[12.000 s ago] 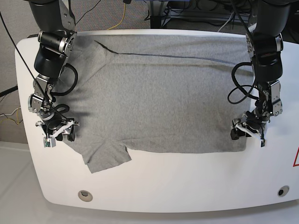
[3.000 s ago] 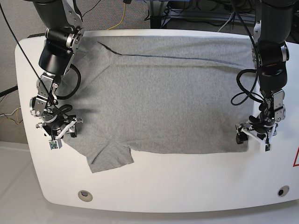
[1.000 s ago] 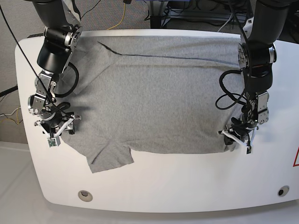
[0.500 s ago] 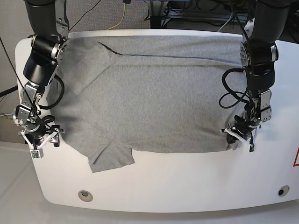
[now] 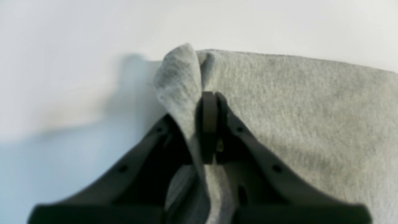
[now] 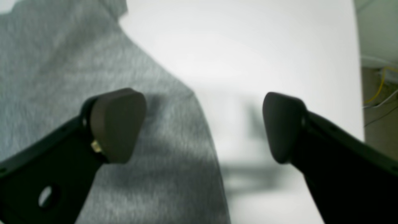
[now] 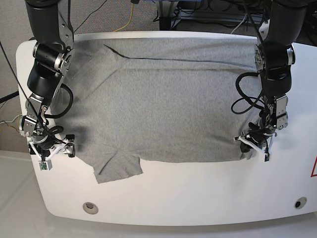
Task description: Fold the T-shirt properly
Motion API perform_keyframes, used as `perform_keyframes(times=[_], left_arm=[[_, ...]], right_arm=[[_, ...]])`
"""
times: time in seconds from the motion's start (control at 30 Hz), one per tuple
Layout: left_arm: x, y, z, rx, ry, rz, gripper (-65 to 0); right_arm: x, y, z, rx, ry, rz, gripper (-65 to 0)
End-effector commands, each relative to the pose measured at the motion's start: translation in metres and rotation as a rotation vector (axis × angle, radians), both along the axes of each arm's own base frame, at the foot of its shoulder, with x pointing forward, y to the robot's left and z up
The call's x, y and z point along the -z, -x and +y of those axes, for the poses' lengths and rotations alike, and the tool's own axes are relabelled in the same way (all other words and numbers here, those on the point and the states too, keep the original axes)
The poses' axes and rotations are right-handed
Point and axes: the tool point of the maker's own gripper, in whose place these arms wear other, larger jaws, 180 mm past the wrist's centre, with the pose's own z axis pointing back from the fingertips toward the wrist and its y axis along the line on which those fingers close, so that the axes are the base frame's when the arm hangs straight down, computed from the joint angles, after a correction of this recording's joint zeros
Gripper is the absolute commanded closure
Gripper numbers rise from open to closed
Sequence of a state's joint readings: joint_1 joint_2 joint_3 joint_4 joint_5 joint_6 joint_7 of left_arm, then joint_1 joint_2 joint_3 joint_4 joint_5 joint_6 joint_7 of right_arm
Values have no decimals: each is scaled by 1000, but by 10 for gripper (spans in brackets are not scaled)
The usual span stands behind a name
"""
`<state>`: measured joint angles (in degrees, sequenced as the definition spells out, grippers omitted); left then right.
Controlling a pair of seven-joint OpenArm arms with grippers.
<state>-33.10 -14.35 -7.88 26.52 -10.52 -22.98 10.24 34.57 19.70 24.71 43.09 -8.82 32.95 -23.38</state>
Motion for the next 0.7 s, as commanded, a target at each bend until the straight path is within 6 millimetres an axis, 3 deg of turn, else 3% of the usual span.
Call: perform_keyframes(times=[0.0, 0.27, 0.67], left_arm=[[-11, -8, 7, -8, -19, -14, -27], [-11, -8, 7, -7, -20, -12, -27], [-9, -7, 6, -5, -19, -9, -27]], right_arm=[[-33, -21, -7, 12, -2, -98, -584], [-13, -26, 5, 17, -92, -90, -586], [-8, -29, 7, 33, -146, -146, -587]])
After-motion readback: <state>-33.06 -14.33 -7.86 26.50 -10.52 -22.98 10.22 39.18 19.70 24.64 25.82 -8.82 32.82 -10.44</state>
